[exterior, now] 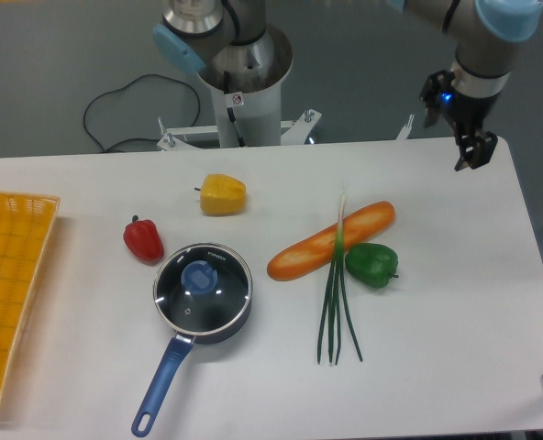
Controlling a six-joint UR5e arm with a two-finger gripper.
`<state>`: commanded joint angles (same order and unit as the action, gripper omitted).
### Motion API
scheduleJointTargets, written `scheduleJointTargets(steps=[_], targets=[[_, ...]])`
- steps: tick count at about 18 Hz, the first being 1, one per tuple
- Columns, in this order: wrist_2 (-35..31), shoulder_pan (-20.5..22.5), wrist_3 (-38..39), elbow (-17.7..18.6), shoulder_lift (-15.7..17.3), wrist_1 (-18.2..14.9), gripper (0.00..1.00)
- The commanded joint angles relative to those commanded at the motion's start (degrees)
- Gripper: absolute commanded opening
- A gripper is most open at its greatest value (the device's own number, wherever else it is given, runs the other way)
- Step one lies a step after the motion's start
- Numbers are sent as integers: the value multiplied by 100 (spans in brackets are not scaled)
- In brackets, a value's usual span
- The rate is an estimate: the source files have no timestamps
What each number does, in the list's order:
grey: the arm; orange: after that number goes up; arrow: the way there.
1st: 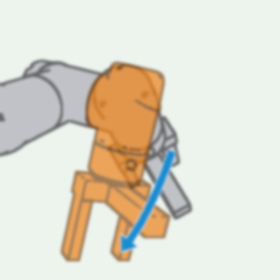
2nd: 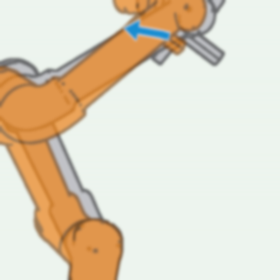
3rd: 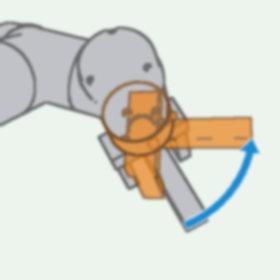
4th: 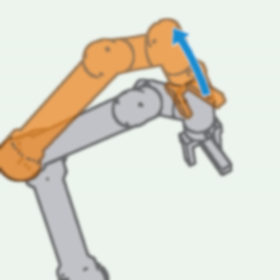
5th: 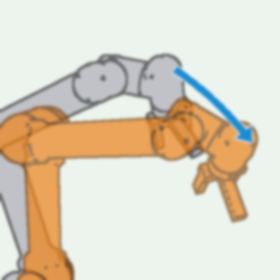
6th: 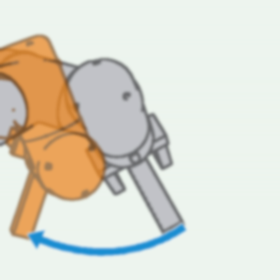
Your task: Open the lid
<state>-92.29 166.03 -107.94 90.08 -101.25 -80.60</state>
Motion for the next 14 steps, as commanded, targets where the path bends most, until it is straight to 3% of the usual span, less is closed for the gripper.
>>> scheduleJointTargets(steps=[14], targets=[[27, -492, 1169, 44, -9, 62, 100]])
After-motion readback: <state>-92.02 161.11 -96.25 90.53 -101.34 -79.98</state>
